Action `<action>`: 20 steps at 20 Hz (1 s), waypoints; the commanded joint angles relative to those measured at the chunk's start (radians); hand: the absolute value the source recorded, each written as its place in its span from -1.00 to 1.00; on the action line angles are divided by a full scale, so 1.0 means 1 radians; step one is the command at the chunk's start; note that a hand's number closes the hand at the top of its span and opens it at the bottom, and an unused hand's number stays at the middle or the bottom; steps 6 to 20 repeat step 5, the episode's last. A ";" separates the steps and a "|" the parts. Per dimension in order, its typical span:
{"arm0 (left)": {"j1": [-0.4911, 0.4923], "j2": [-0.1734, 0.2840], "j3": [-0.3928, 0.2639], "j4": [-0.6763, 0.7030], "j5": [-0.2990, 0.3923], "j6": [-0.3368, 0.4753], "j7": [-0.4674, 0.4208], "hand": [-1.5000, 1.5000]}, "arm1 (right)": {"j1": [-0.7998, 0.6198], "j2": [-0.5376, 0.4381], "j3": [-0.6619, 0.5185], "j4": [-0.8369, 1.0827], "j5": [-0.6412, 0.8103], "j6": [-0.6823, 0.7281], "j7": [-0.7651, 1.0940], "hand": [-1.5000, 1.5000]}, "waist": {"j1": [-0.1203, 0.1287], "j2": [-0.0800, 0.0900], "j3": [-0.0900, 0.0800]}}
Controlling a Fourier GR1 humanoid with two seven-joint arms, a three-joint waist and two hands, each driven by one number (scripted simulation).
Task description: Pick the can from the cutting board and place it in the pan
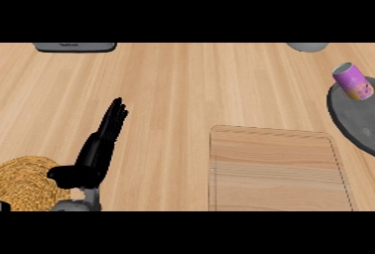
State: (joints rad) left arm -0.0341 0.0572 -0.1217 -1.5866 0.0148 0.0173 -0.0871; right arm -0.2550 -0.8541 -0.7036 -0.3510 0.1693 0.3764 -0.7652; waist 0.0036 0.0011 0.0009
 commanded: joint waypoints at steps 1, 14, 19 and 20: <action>0.049 -0.032 -0.049 -0.036 -0.033 0.017 -0.003 0.00 | 0.024 -0.027 0.010 -0.005 -0.018 0.020 -0.069 -1.00 | 0.001 0.000 0.000; 0.022 -0.012 -0.002 0.029 -0.016 -0.015 -0.044 0.00 | 0.065 0.061 0.055 -0.090 -0.019 -0.094 -0.075 -1.00 | -0.003 -0.001 -0.001; 0.022 -0.012 -0.002 0.029 -0.016 -0.015 -0.044 0.00 | 0.065 0.061 0.055 -0.090 -0.019 -0.094 -0.075 -1.00 | -0.003 -0.001 -0.001; 0.022 -0.012 -0.002 0.029 -0.016 -0.015 -0.044 0.00 | 0.065 0.061 0.055 -0.090 -0.019 -0.094 -0.075 -1.00 | -0.003 -0.001 -0.001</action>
